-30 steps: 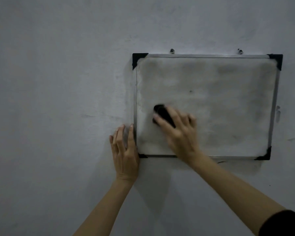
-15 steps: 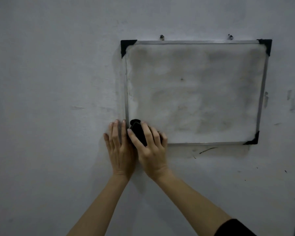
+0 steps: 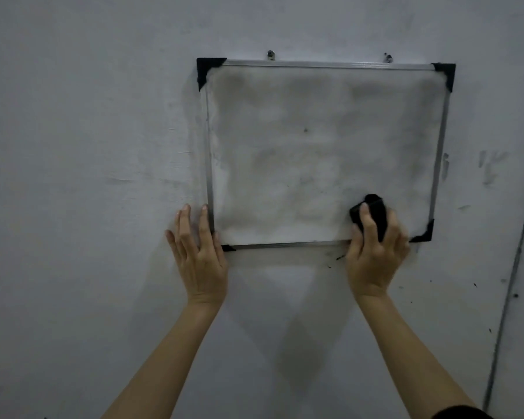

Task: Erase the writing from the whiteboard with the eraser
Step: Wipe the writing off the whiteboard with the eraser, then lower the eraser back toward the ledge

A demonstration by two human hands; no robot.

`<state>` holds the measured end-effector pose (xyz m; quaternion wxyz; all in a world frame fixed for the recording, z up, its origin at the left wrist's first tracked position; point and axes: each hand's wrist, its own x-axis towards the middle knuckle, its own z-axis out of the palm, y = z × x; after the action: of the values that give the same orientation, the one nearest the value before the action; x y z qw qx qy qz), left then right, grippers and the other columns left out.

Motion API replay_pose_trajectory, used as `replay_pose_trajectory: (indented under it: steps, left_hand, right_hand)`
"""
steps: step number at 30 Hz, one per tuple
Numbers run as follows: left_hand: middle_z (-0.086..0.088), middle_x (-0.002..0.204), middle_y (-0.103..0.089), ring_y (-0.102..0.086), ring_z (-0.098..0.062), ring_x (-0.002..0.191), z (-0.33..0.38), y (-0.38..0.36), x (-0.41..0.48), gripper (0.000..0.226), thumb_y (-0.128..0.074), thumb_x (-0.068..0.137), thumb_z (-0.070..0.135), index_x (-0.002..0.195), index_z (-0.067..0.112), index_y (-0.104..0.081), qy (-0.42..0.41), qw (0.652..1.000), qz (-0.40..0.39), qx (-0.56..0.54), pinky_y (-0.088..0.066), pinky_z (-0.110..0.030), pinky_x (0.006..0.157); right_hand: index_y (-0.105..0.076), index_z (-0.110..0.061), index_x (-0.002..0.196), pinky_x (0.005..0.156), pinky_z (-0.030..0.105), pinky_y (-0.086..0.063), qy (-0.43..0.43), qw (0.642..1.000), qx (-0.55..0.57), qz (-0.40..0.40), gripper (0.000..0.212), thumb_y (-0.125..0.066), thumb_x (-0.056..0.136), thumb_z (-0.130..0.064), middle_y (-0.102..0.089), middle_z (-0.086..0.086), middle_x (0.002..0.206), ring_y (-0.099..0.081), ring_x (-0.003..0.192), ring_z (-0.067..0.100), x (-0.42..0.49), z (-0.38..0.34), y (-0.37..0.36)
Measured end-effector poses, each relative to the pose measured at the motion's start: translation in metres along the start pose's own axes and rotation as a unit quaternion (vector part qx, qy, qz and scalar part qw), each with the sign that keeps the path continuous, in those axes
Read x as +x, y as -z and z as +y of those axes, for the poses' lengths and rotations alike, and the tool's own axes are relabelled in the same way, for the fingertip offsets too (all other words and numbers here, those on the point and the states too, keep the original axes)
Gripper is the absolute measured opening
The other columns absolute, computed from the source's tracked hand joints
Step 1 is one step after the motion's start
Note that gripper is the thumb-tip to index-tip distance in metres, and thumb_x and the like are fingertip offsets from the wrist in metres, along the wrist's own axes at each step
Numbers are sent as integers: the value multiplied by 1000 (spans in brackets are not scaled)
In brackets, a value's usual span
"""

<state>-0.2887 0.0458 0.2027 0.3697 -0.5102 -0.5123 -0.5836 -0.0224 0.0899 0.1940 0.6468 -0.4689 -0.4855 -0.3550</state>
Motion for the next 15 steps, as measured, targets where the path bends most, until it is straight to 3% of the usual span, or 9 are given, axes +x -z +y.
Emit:
replay_pose_trajectory:
  steps: [2,5,7,10,15]
  left_hand:
    - [-19,145,-27,-27,-34,137,10,2,0,41,-43,97,7,138,1,-42,28,999,12,-23,-17,-56,113]
    - [-23,143,-31,-29,-32,135,39,5,-4,47,-49,90,-2,137,-1,-42,54,995,20,-80,-12,-56,114]
    - [-22,141,-32,-31,-32,134,67,5,-9,49,-51,86,-4,134,-1,-45,40,990,14,-131,-12,-58,113]
    - [-18,135,-39,-36,-28,128,115,5,-15,46,-52,83,-4,129,0,-50,20,976,2,-219,-28,-60,103]
    - [-12,113,-58,-51,-24,110,189,-2,-50,31,-49,84,2,114,3,-59,-6,943,-59,-329,-32,-34,97]
  right_hand:
    - [-54,-22,132,87,49,-43,-58,998,2,-6,33,-57,99,-19,-46,17,133,-46,113,36,6,9,9]
    - [-55,-18,130,88,49,-46,-71,994,61,-58,38,-65,93,-17,-50,18,127,-48,112,34,15,15,28]
    - [-58,-16,129,89,36,-49,-141,979,131,-64,43,-71,89,-15,-52,14,122,-50,110,30,27,17,44]
    - [-58,-15,128,81,3,-40,-248,955,162,6,44,-72,86,-18,-52,12,118,-54,107,27,45,26,66]
    - [-56,-11,127,80,-3,-35,-264,956,127,24,46,-73,85,-17,-51,14,120,-51,108,23,36,58,97]
